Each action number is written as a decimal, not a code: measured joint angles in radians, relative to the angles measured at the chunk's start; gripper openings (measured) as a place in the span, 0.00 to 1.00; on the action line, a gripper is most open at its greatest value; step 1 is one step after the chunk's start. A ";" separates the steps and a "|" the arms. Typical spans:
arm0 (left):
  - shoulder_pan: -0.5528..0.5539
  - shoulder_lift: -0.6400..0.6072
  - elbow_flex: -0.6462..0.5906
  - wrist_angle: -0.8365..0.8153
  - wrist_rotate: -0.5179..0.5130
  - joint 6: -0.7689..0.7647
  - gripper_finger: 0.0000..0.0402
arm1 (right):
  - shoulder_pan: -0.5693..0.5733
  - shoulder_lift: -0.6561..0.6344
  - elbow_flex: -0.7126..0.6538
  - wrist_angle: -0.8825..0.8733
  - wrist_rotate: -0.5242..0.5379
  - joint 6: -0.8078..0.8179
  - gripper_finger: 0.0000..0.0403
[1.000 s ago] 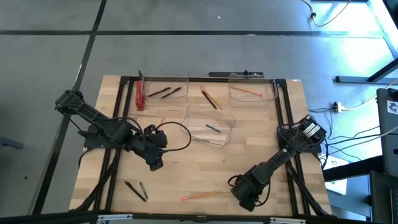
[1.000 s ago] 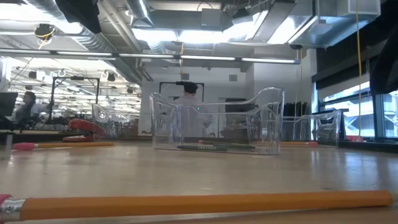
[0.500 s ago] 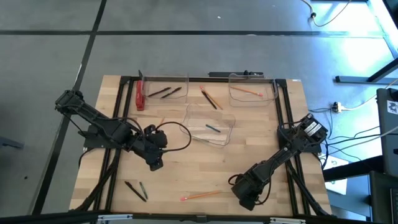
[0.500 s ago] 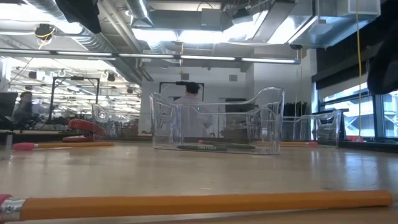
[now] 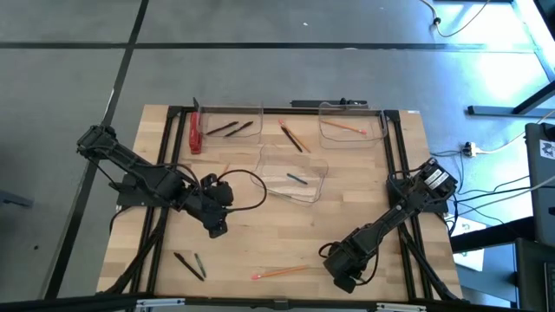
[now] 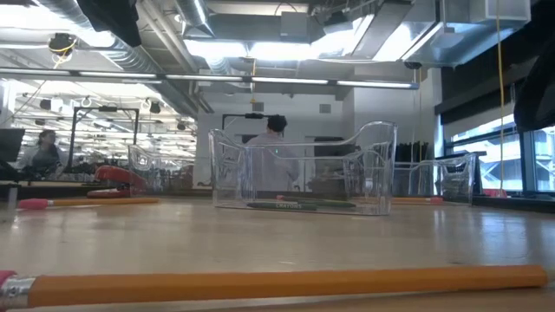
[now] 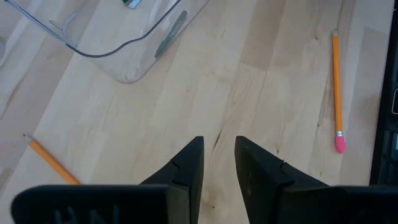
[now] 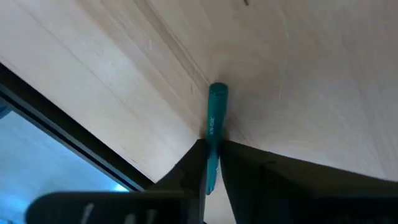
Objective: Sort crayons/erasers/pens/pencils in bins
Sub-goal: Put the green crayon into the middle transparent bin
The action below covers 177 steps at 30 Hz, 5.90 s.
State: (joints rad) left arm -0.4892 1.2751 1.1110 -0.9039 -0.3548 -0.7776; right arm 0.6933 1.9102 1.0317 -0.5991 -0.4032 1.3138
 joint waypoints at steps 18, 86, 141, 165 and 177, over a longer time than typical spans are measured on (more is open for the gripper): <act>0.000 0.000 0.000 0.000 0.000 0.000 0.21 | -0.084 -0.016 0.003 -0.007 0.025 0.013 0.09; 0.000 0.000 0.000 0.000 0.000 0.002 0.21 | -0.193 -0.088 0.002 0.011 0.345 -0.198 0.24; 0.000 0.000 0.000 0.001 0.000 -0.001 0.21 | -0.202 -0.039 0.094 -0.030 0.486 -0.326 0.07; 0.000 0.000 0.000 0.002 0.000 -0.001 0.21 | -0.395 -0.046 0.514 -0.157 0.499 -0.655 0.08; 0.000 0.000 0.000 0.002 0.000 -0.001 0.21 | -0.657 -0.046 0.629 -0.281 0.561 -1.006 0.08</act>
State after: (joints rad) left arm -0.4895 1.2751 1.1110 -0.9024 -0.3546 -0.7784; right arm 0.0366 1.8647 1.6612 -0.8800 0.1577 0.3083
